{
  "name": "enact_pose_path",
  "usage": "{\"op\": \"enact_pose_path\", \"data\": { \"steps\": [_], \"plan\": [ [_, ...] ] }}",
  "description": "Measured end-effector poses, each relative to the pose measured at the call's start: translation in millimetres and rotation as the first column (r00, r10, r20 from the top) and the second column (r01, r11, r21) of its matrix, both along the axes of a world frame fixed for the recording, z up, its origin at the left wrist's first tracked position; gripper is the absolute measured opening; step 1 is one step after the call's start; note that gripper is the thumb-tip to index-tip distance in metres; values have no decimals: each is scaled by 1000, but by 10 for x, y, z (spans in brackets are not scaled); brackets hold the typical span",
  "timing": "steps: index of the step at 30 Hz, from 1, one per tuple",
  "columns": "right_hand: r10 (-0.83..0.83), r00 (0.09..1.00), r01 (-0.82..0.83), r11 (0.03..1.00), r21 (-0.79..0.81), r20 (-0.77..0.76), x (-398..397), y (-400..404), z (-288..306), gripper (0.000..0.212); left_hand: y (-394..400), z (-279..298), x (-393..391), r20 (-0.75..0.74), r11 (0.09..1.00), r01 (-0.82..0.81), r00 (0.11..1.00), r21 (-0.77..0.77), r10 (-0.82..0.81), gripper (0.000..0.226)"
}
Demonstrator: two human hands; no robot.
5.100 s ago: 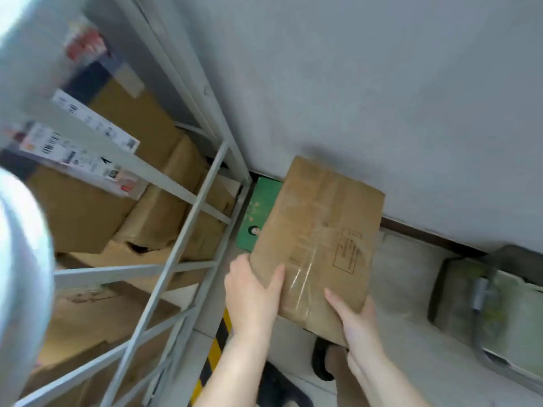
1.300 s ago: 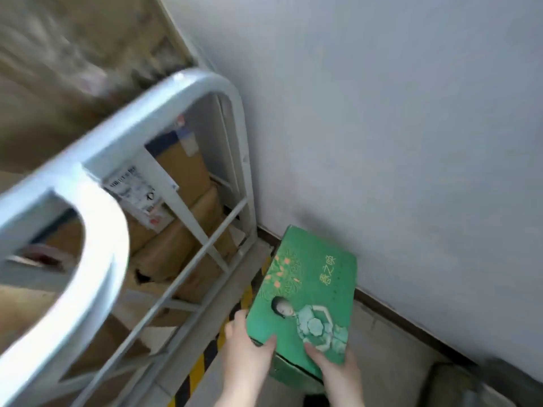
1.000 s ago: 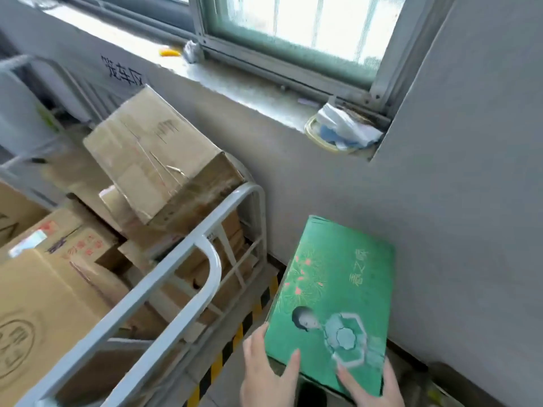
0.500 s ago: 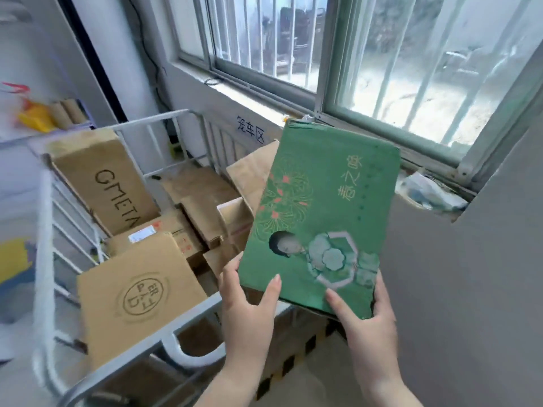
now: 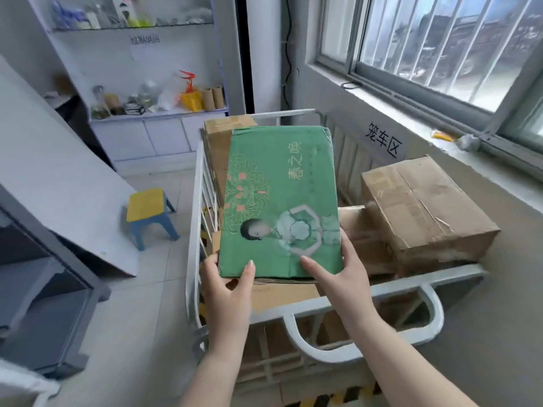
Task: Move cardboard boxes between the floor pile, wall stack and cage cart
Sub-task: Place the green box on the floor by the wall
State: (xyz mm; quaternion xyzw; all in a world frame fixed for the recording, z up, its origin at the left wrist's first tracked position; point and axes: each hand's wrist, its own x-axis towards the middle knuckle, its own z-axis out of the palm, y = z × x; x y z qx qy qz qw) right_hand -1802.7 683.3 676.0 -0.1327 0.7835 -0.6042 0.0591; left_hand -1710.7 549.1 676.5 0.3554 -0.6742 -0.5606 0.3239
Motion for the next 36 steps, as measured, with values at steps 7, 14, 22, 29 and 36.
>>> {"op": "enact_pose_path", "data": {
  "steps": [7,14,22,29,36],
  "plan": [
    [236,947,-301,890,341,219,-277,-709,-425,67,-542,-540,87,446,993,-107,892,45,76,38],
    [419,867,-469,505,724,269,-165,-977,-852,79,-579,-994,128,735,997,72,674,22,-65,55],
    [341,924,-375,707,600,176,-242,-597,-670,69,-312,-957,-67,518,986,114,855,-121,-35,22],
    [27,998,-44,914,403,48,-645,356,-361,54,287,-632,-845,364,912,395,870,-108,-334,15],
    [-260,942,331,830,450,-212,-1961,1595,-80,67,1021,-454,-1952,283,874,480,831,73,-479,37]
  ]
}}
